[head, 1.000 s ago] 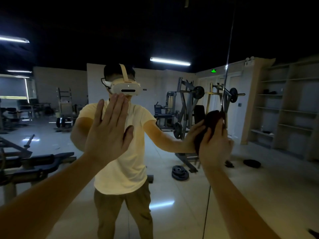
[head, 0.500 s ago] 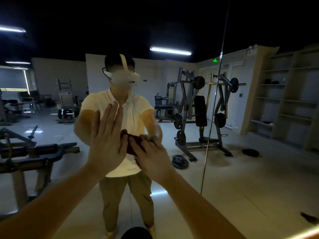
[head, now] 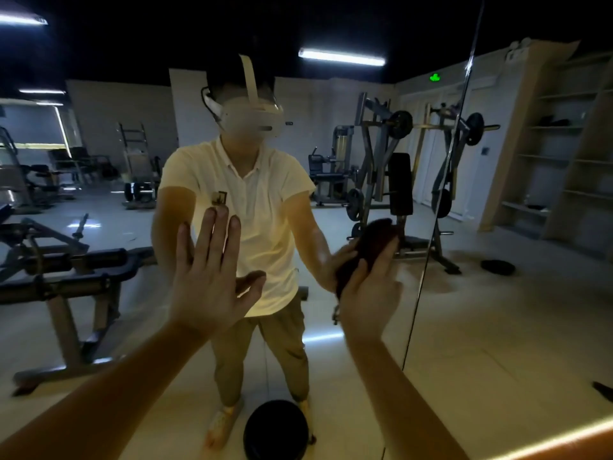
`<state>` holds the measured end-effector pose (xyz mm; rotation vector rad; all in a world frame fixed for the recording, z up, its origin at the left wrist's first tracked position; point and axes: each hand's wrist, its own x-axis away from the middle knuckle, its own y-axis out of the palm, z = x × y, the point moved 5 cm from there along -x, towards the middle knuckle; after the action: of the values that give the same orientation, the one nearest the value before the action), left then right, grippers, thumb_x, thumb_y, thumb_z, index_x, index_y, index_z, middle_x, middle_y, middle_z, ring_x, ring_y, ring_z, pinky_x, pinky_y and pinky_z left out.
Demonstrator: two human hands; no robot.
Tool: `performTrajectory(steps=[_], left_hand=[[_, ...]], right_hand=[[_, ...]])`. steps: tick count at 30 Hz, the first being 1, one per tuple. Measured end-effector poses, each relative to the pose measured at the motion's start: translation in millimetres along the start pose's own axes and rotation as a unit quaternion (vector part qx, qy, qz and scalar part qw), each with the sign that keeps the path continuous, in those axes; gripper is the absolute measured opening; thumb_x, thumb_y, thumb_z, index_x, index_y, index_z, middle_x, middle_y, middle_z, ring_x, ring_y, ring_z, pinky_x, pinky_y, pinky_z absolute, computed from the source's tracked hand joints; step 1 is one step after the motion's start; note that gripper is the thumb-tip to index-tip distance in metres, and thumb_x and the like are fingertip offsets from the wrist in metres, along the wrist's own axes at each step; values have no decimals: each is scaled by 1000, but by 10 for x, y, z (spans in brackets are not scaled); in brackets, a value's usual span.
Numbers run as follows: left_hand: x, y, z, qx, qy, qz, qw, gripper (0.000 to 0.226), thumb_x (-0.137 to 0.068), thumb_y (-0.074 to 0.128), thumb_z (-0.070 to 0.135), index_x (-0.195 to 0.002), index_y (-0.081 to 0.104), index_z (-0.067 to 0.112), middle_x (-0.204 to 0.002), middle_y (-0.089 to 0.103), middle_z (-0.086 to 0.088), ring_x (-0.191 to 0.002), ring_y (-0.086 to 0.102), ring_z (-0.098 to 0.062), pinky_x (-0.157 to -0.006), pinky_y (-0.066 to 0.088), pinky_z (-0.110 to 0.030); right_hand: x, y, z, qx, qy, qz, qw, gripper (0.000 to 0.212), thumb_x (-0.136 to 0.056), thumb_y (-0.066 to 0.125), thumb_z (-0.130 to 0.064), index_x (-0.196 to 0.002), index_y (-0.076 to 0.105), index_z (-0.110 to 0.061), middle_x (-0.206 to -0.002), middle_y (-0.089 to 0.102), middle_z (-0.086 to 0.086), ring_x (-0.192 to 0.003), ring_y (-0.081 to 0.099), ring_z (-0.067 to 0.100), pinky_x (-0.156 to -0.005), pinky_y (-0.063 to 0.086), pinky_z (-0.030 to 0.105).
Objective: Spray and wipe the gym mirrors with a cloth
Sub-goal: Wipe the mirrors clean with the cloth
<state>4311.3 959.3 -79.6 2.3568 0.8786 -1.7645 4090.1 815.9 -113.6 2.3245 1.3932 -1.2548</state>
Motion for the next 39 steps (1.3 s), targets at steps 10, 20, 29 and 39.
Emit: performTrajectory(steps=[10, 20, 29, 39], left_hand=[[-11, -7, -29, 16, -2, -1, 1000, 93, -99, 47, 58, -162, 22, -5, -170, 16, -28, -159, 16, -43, -128, 1, -62], [14, 38, -20, 3, -4, 4, 1000, 92, -99, 48, 58, -161, 24, -6, -170, 17, -29, -159, 14, -42, -127, 5, -63], [7, 50, -28, 27, -10, -1, 1000, 92, -101, 46, 59, -163, 19, -3, -170, 16, -27, -159, 13, -40, -127, 8, -64], [2, 57, -26, 28, -22, -10, 999, 94, -100, 47, 59, -165, 14, 0, -171, 11, -25, -160, 11, -41, -124, 16, -70]], right_hand=[[712, 233, -561, 30, -350, -60, 934, 59, -101, 58, -30, -154, 42, -12, -113, 62, 16, -96, 59, 32, -78, 46, 43], [112, -189, 960, 69, 49, -3, 996, 56, -105, 30, -33, -156, 31, -11, -106, 63, 16, -78, 60, 27, -75, 48, 42], [1002, 192, -150, -50, -75, -126, 988, 63, -109, 24, -49, -161, 19, -13, -123, 61, 16, -80, 63, 25, -66, 56, 40], [130, -293, 526, -115, 0, -17, 993, 55, -108, 48, -34, -158, 31, -17, -117, 71, 8, -81, 68, 19, -66, 50, 28]])
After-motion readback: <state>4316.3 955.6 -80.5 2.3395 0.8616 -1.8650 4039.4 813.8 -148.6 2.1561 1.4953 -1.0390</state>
